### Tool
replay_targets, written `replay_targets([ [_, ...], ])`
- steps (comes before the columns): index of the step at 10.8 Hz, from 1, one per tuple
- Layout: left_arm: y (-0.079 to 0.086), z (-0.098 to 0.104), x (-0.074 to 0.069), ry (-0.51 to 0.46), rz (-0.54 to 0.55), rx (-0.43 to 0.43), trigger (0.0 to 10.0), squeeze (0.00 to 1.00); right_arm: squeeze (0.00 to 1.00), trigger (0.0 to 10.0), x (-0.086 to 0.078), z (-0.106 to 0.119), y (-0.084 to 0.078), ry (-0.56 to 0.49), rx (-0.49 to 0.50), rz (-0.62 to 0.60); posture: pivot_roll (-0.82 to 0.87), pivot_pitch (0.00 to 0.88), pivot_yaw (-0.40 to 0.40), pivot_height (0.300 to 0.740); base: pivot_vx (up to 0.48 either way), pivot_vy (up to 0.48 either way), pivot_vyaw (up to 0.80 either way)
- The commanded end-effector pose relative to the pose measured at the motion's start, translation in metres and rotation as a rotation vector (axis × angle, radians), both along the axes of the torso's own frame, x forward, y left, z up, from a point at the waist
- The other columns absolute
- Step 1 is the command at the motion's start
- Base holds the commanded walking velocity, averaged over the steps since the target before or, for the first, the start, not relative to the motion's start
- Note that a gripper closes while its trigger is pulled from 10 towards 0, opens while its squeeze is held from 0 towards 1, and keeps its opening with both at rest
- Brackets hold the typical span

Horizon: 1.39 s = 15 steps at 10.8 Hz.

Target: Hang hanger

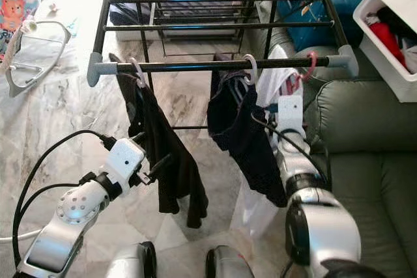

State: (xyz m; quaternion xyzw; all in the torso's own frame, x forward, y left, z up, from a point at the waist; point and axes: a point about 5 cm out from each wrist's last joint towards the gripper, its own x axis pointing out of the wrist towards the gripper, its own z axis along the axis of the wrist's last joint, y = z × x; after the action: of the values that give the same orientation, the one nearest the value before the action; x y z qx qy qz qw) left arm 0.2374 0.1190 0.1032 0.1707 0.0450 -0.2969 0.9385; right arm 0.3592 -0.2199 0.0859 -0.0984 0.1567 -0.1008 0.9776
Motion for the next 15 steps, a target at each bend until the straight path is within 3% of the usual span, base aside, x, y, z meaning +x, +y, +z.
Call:
replay_targets([
  [1,-0.002,0.002,-0.002,-0.003,-0.021,0.012,10.0,0.0,0.0,0.0,0.002,0.004,-0.002,-0.012,0.006,-0.002,0.03,0.174,-0.014,0.74,0.0,0.0,0.0],
  [6,-0.005,-0.002,0.003,-0.005,-0.035,0.048,10.0,0.0,0.0,0.0,0.003,0.005,-0.004,-0.035,0.056,-0.028,0.02,0.154,-0.014,0.74,0.0,0.0,0.0],
  [11,-0.006,-0.001,0.005,-0.019,-0.021,0.033,10.0,0.0,0.0,0.0,0.006,0.027,-0.003,-0.261,0.141,-0.135,0.01,0.141,-0.018,0.74,0.0,0.0,0.0],
  [15,-0.006,-0.007,0.009,-0.006,-0.003,0.037,10.0,0.0,0.0,0.0,-0.005,0.028,0.004,-0.362,0.077,-0.073,-0.01,0.118,-0.035,0.74,0.0,0.0,0.0],
])
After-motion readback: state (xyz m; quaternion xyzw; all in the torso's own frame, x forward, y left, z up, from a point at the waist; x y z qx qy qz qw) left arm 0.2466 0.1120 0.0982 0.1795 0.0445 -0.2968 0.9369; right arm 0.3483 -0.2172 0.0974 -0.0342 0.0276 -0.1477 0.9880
